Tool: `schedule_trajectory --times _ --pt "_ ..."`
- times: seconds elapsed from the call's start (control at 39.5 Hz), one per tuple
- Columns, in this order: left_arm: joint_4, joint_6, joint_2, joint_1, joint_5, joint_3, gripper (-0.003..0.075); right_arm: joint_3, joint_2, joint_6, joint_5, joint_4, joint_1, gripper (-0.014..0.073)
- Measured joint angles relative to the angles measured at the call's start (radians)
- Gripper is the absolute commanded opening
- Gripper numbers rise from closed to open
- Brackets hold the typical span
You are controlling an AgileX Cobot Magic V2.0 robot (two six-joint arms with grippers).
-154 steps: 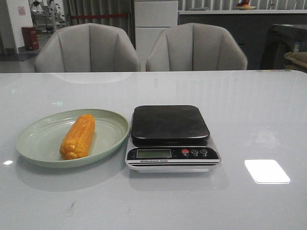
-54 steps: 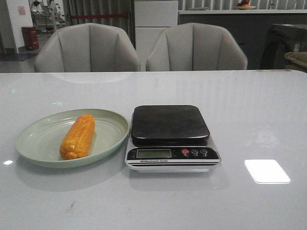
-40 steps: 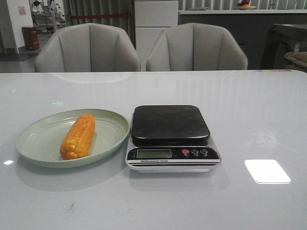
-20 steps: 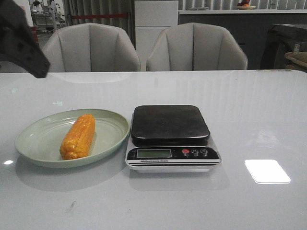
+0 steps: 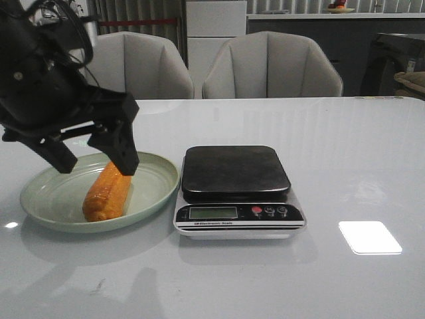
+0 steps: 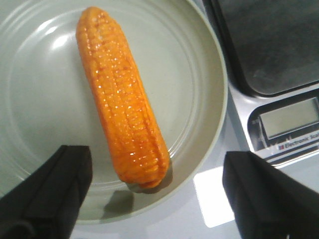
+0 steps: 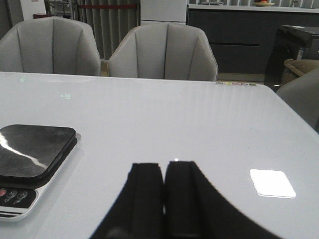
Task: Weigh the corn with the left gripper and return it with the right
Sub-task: 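Lower the left gripper onto the corn cob on the green plate and grasp it, then carry the corn with the left gripper onto the scale and release it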
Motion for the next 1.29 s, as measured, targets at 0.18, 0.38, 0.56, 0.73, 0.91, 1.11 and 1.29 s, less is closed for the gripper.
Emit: schedule_trajectory --times 0.18,0.38,0.56,0.73,0.91,1.11,1.29 --pt "-0.002 -0.02 0.084 0.0 0.0 -0.011 0.0585 0.0 0.0 0.0 0.0 0.0 0.0 0.0146" --pt "-0.004 -0.038 0.155 0.0 -0.002 -0.035 0.0487 0.0 0.0 0.0 0.0 0.0 0.0 0.0146" --pt "-0.017 -0.039 0.184 0.0 -0.002 -0.075 0.023 0.0 0.0 0.0 0.0 0.0 0.0 0.0146" --pt "-0.022 -0.039 0.193 0.0 0.0 -0.114 0.0118 0.0 0.0 0.0 0.0 0.0 0.0 0.0146" --pt "-0.024 -0.04 0.193 -0.005 0.034 -0.175 0.0114 0.0 0.0 0.0 0.0 0.0 0.0 0.0146" --pt "-0.029 -0.04 0.195 -0.073 0.045 -0.279 0.0115 0.0 0.0 0.0 0.0 0.0 0.0 0.0146" --pt "-0.09 -0.04 0.235 -0.149 0.045 -0.37 0.0116 0.0 0.0 0.0 0.0 0.0 0.0 0.0146"
